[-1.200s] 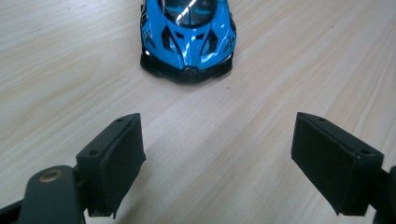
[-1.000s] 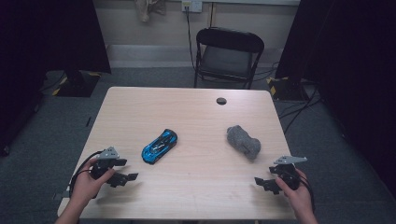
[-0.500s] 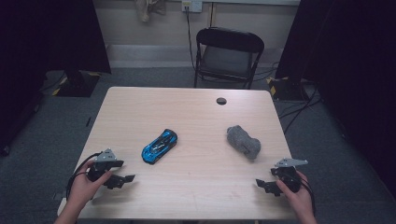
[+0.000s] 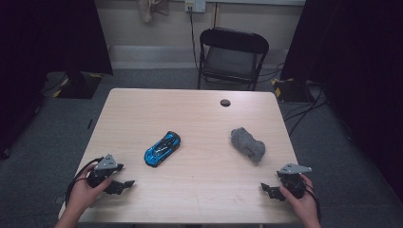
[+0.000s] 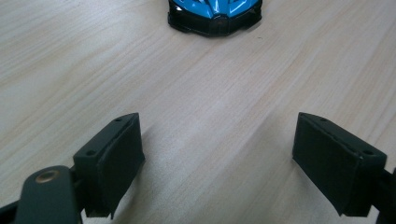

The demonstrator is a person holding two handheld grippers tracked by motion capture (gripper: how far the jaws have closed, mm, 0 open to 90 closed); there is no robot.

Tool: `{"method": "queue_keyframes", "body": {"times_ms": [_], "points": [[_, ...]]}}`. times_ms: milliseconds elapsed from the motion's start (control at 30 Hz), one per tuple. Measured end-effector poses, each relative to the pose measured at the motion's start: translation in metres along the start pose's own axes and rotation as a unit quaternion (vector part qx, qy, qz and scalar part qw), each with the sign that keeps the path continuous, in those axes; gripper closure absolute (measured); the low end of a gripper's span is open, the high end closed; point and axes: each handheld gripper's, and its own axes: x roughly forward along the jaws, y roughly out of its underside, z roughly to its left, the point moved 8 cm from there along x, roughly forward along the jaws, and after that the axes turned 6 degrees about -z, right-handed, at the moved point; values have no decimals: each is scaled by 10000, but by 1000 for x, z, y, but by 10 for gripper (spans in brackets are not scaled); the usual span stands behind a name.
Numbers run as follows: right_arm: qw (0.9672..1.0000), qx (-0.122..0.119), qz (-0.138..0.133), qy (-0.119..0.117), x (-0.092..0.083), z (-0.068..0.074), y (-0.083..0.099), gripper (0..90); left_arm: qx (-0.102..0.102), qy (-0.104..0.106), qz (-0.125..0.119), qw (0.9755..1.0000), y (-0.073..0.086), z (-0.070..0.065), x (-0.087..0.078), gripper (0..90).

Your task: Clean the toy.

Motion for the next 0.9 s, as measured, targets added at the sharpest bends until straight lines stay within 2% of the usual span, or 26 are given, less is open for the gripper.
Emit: {"method": "queue_keyframes", "body": {"times_ms": [67,200,333,467,900], "points": [[10000,-15,-43,21,0,-1,0,127,137,-43,23,9999,1,0,0,150],[9999,-3,-165,15,1,-1,1,107,94,-31,-77,9999,2,-1,1,138],[9996,-9,-273,43,2,-3,2,81,137,-54,-150,9998,2,-1,1,132],[9996,-6,-275,37,2,-3,2,79,181,10,-145,9997,3,-4,3,64],[9997,-2,-261,27,3,-3,2,72,209,53,-93,9997,3,-6,5,21]]}}
